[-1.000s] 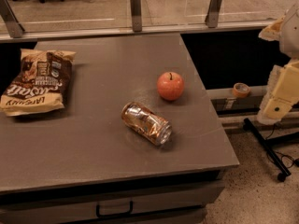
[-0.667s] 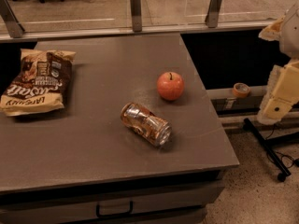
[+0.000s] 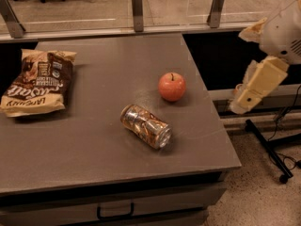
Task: Move apple near brown chip bag
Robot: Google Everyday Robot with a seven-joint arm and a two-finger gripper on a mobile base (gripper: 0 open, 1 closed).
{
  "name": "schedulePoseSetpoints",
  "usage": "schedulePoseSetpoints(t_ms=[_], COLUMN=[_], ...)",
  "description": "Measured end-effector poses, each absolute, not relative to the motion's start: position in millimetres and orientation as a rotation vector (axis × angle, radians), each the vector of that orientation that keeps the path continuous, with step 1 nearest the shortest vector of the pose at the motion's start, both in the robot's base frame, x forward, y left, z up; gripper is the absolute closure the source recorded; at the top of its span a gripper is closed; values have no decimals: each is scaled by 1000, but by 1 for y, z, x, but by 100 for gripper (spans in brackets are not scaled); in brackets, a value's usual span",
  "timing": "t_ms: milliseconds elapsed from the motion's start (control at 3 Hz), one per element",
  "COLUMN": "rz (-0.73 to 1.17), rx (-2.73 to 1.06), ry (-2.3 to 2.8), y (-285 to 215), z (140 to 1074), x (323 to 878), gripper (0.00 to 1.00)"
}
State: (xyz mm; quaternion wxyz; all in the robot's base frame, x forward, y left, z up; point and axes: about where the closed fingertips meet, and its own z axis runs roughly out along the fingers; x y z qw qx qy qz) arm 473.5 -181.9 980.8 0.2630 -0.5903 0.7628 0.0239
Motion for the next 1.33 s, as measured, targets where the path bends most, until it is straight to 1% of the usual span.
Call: schedulePoseSetpoints(t_ms=[333, 667, 1000, 1333], rz=[191, 251, 291, 283], rx=[-1564, -1549, -1495, -1483], ry=[1927, 1847, 1817, 1810], y=[-153, -129, -116, -114], z=[970, 952, 932, 933], x=[497, 516, 535, 539], gripper=[0, 0, 0, 0])
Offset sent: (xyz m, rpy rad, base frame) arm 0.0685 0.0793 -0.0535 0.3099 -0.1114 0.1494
